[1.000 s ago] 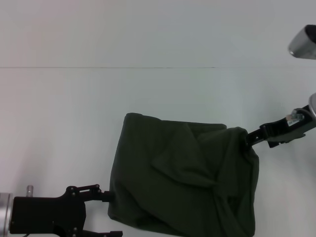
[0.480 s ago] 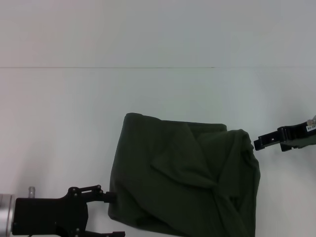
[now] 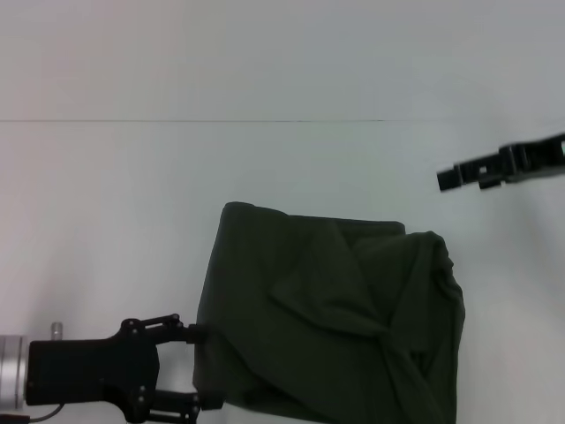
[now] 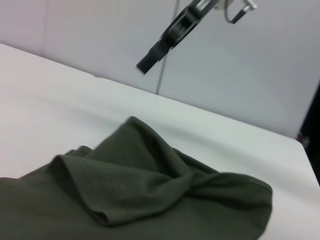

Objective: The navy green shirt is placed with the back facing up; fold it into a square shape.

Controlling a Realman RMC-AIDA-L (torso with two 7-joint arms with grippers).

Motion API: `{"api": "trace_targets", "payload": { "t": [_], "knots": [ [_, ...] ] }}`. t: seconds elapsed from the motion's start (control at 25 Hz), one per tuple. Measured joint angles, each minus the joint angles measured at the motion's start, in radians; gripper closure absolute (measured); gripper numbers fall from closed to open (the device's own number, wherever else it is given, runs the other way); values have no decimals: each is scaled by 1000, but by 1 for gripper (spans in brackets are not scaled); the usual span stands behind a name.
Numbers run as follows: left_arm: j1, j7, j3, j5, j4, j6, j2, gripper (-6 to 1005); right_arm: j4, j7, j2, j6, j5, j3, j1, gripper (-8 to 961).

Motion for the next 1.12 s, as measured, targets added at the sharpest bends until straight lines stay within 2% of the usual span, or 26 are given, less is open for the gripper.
{"api": "trace_targets", "payload": {
  "t": [0.12,0.32,0.4,0.56,0.72,0.88,1.0,1.12],
  "knots": [
    [-4,-42,-56,-3,-7,19,0,166,9,-82,8,-7,88,-6,4,41],
    [-5,-127,-103,-30,-9,41,7,169,164,-398,35,1,151,-9,-17,39],
    [-4,-162,-104,-37,-9,42,10,170,217,-589,51,1,154,-5,-53,39],
    [-20,-264,-104,-40,-9,37,11,172,239,-863,87,16,193,35,-153,41],
    [-55,-401,-101,-39,-16,45,14,175,306,-1109,87,33,304,57,-258,41],
    [-124,-626,-78,-30,-55,51,38,177,359,-1305,89,62,358,76,-331,42],
    [-176,-824,-52,-27,-85,22,57,179,390,-1365,86,87,361,85,-348,42],
    [-208,-1012,-31,-23,-88,-26,67,180,401,-1385,85,101,357,85,-355,42]
  ]
}}
